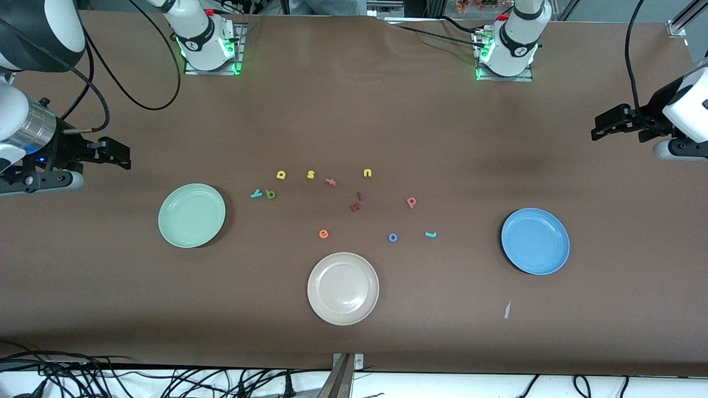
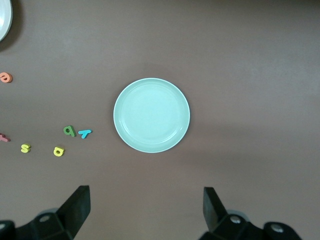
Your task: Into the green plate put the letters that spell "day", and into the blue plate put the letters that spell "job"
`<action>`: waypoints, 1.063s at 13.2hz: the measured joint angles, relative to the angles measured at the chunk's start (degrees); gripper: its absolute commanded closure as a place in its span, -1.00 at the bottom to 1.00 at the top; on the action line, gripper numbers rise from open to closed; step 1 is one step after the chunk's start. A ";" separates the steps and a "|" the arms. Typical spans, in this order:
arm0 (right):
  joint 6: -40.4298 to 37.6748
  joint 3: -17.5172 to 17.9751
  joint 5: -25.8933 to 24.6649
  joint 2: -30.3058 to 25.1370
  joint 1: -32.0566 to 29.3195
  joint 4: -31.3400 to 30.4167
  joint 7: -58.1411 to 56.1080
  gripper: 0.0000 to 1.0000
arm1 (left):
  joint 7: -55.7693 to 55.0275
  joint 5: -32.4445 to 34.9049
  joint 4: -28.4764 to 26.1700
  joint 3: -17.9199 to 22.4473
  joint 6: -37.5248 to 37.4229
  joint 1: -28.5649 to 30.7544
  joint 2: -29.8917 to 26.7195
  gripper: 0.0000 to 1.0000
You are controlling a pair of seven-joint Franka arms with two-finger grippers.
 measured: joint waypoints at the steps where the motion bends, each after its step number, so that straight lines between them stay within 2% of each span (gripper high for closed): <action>1: 0.00 0.00 0.00 0.00 0.00 0.00 0.00 -1.00 | 0.00 0.01 0.00 0.02 0.03 0.08 0.00 -1.00; 14: 0.00 0.14 0.30 0.10 0.01 0.00 -0.02 -1.00 | -0.01 2.00 0.00 0.09 0.48 0.76 0.00 -1.00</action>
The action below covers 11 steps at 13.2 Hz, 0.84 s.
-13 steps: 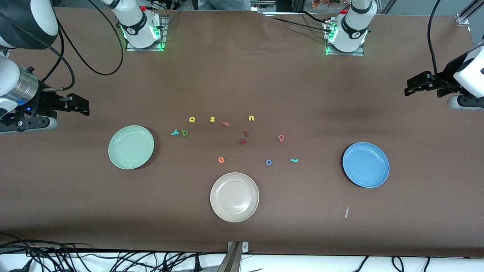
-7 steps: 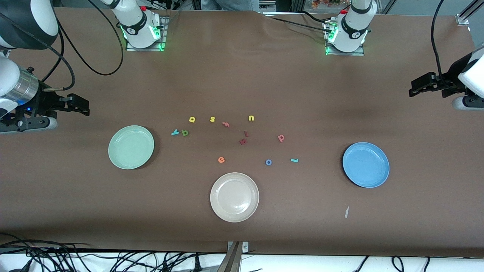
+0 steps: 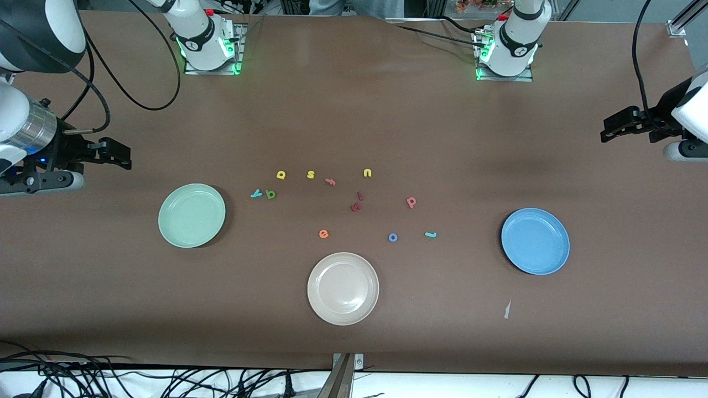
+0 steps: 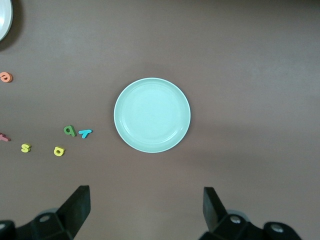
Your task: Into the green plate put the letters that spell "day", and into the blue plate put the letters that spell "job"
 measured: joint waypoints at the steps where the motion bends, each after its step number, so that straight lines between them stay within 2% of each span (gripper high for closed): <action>1: 0.00 0.08 0.85 0.00 0.01 0.00 0.00 -1.00 | 0.00 0.00 0.00 0.03 0.21 0.07 0.00 -1.00; 11: 0.00 0.23 1.94 -0.01 0.02 -0.04 0.01 -1.00 | 0.00 0.01 0.00 0.33 1.61 0.16 0.00 -1.00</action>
